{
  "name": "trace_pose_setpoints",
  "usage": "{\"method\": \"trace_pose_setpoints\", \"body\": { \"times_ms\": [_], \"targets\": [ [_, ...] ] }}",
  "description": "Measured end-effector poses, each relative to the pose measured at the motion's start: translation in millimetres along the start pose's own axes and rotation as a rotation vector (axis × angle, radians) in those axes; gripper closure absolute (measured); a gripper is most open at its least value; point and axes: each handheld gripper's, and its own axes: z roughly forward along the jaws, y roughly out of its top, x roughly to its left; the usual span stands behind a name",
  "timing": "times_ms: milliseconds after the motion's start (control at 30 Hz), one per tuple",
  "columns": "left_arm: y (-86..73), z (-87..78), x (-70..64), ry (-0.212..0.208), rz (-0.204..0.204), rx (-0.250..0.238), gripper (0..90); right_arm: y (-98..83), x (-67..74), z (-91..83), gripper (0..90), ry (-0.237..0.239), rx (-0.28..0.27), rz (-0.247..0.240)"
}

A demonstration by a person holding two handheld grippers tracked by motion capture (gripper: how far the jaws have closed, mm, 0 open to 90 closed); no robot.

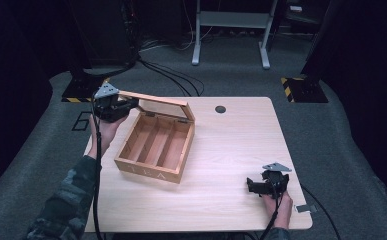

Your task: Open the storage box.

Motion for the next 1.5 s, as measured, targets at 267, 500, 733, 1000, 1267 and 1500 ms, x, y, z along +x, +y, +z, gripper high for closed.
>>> {"method": "trace_pose_setpoints", "body": {
  "times_ms": [267,500,733,1000,1267,1500],
  "targets": [
    [0.2,-0.1,0.0,-0.002,0.001,0.004,85.0,0.0,0.0,0.0,0.0,0.0,0.0,0.0],
    [0.1,-0.2,-0.2,-0.003,0.001,0.006,84.9,0.0,0.0,0.0,0.0,0.0,0.0,0.001],
    [0.0,-0.4,-0.3,-0.003,0.003,0.008,85.1,0.0,0.2,0.0,0.0,-0.002,0.0,0.002],
    [0.3,-0.4,-0.5,-0.001,0.005,0.01,85.1,0.0,0.1,0.0,0.0,0.0,-0.001,0.002],
    [0.3,-0.8,-0.5,-0.002,0.007,0.014,85.1,0.0,0.2,0.0,0.0,0.0,-0.001,0.004],
    [0.4,-0.8,-0.6,-0.002,0.007,0.014,85.1,0.0,0.2,0.0,0.0,0.0,-0.001,0.004]
  ]
}}
